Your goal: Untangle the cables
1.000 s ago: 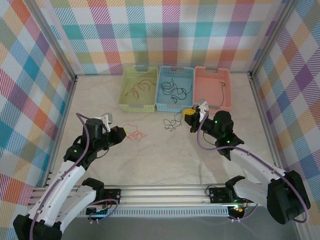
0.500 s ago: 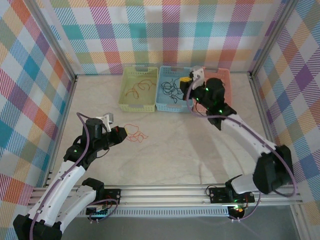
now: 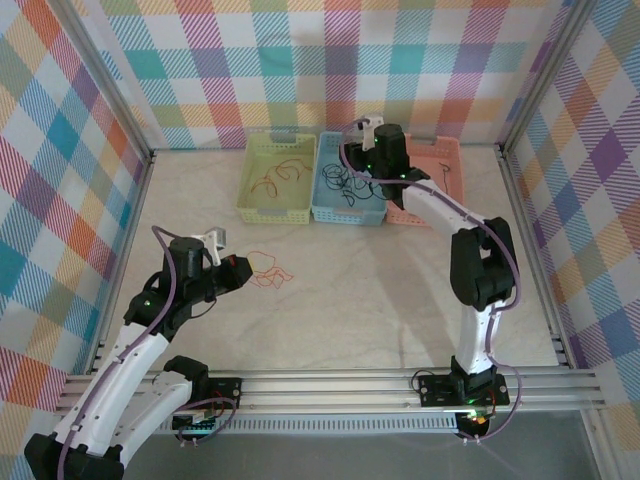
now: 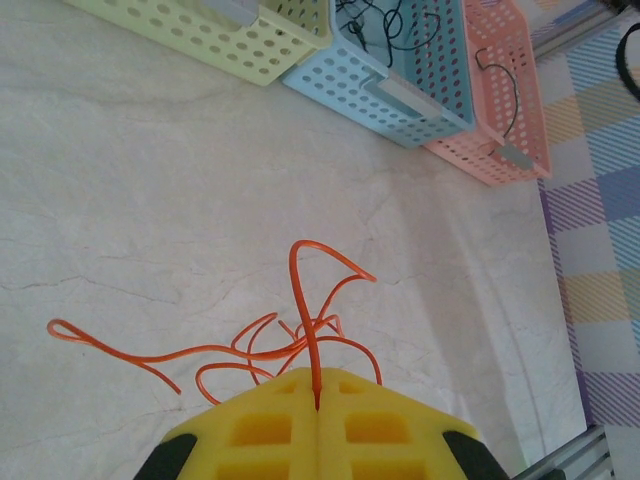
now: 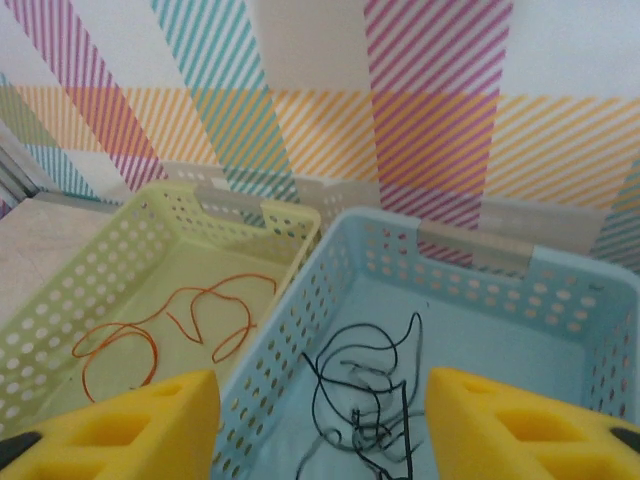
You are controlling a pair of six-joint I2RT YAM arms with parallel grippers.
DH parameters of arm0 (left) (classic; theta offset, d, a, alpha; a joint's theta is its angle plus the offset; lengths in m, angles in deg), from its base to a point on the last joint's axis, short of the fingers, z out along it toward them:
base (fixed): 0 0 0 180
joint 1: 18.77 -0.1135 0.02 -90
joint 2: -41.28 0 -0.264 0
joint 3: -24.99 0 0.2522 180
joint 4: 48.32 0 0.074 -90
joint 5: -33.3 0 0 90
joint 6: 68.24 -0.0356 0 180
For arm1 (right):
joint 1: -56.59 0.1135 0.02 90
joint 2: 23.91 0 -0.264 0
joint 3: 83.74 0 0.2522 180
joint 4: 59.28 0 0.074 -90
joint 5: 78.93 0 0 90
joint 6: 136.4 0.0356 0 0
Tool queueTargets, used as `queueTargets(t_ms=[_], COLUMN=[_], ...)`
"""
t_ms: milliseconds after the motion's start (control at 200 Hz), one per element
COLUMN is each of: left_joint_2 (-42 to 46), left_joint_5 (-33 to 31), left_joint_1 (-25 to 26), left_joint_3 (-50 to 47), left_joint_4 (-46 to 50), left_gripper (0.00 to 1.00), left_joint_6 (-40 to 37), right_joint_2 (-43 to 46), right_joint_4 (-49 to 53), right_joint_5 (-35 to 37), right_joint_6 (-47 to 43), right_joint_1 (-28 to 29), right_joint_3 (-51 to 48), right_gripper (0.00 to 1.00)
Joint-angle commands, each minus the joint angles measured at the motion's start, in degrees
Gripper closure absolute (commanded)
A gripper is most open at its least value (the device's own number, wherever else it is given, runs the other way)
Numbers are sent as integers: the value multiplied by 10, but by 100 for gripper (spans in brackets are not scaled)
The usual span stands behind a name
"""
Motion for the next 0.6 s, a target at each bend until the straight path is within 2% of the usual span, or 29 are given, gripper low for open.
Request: queueTargets(t_ms=[0,180,405,490,595], left_joint_2=[-5,-59,-202,-264,-343], left_joint_5=[-15,-37,-83,-109,-117], left_joint_1=[-7,-6,-6,-7,-7], left_joint_3=[38,89,217,269,330], left_joint_4=[2,-34,-68,-71,-74], left_gripper=[100,100,100,100,100], left_joint_6=[-5,19,25,23,17], right_joint_2=[71,201,338,370,396], right_joint_4=[-18,-51,-103,-121,-121], right_joint_5=[-12,-48,-51,-29,-37], right_joint_6=[14,12,16,30,25], right_joint_1=[2,3,11,12,13], right_joint_3=[-36,-189,-401,-448,-478], right_gripper=[41,41,41,41,41])
